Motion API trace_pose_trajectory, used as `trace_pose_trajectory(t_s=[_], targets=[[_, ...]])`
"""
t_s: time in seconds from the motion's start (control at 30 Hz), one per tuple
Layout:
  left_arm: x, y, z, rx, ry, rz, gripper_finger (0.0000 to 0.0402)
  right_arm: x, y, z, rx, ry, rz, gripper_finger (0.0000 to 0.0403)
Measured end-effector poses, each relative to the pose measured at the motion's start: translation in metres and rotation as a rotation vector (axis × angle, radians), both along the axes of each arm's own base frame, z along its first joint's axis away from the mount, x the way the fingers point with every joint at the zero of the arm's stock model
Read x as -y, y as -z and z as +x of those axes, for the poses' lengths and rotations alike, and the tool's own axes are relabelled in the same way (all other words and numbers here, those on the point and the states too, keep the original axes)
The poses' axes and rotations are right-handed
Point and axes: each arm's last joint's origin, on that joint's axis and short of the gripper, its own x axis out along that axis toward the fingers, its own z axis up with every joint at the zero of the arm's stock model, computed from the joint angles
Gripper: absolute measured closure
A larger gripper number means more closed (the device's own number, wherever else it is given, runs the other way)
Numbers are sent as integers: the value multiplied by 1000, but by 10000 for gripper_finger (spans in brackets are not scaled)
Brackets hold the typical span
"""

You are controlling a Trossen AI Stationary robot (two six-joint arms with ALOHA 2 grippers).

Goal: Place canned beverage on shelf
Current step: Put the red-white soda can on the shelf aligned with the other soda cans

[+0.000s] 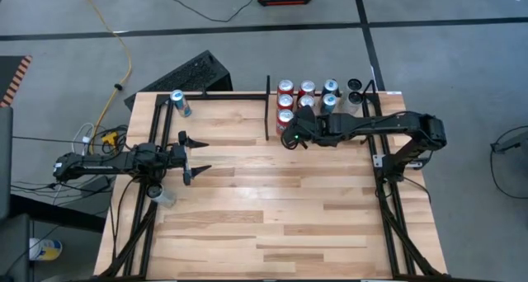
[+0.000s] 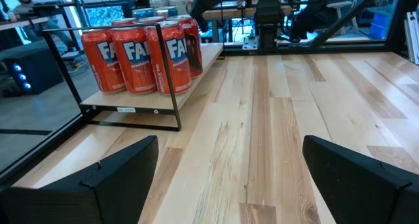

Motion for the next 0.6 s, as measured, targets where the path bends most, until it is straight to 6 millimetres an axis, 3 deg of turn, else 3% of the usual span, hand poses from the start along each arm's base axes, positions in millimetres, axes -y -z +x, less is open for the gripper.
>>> trace_pose_trajectory(t_s=[0.2,0.6], targets=[[0,0,0,0,0,0,35,-7,1,1,-18,-57,29,387],[0,0,0,0,0,0,35,12,5,-5,-81,-11,43,384]])
